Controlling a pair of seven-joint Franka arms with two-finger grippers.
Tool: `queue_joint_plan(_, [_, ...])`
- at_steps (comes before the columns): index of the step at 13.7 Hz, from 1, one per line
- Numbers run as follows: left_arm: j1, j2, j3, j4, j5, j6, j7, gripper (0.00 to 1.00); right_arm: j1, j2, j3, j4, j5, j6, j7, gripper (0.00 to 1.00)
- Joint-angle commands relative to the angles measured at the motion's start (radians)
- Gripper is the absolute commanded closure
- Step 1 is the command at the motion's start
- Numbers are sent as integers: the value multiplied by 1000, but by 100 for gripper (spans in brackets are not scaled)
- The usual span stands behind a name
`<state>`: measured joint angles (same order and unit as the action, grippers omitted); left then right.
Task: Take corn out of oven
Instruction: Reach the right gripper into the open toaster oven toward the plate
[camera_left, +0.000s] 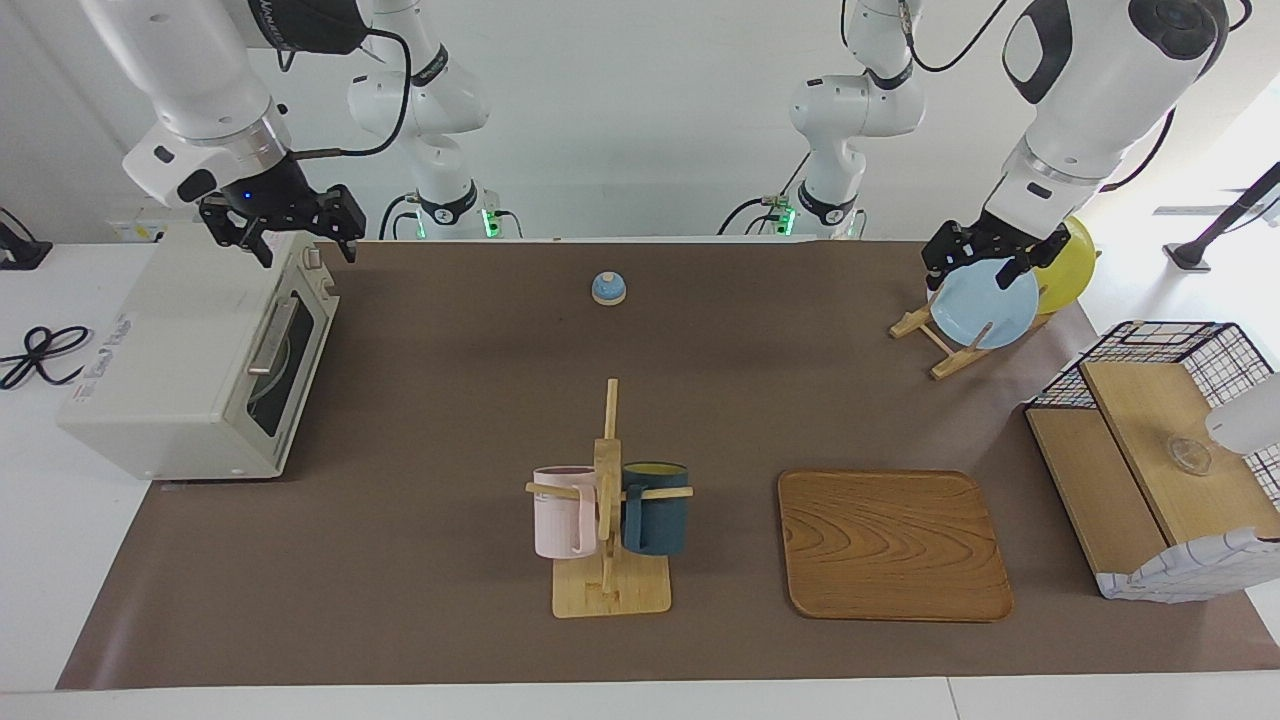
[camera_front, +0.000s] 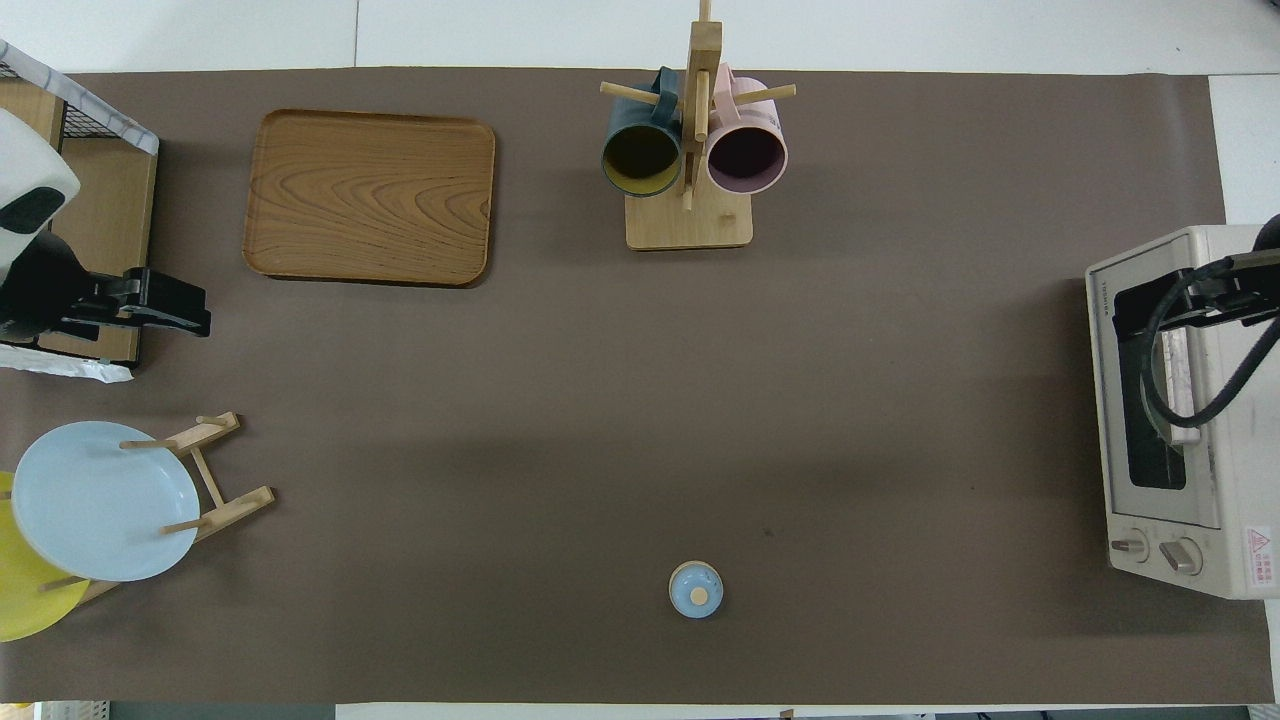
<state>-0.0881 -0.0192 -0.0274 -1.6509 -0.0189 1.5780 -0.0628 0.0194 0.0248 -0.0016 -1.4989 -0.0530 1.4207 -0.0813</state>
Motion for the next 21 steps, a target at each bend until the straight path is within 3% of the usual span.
queue_joint_plan(1, [11,-1,-8,10,-9,-7,9,0,-4,4,0,0,15,14,15,0])
queue_joint_plan(10, [11,-1,-6,10,-9,-7,8,0,-9,-6,0,-34,25,69,74,0])
queue_joint_plan(12, [11,-1,-6,10,-9,-7,8,0,-59,-19,-3,-72,27,82,4,0])
queue_joint_plan(14, [11,-1,-8,10,-9,-7,8,0,-104,-63,-3,-182,28,180,-118,91])
queue_joint_plan(15, [11,-1,-8,10,-9,-7,9,0,-117,-90,-3,-255,28,225,-129,100])
queue_joint_plan(18, [11,-1,-8,10,-9,-7,8,0,-119,-173,-6,-501,12,441,-82,100])
queue_joint_plan(21, [11,-1,-8,10,-9,-7,9,0,-168,-125,-8,-524,-25,477,-63,100])
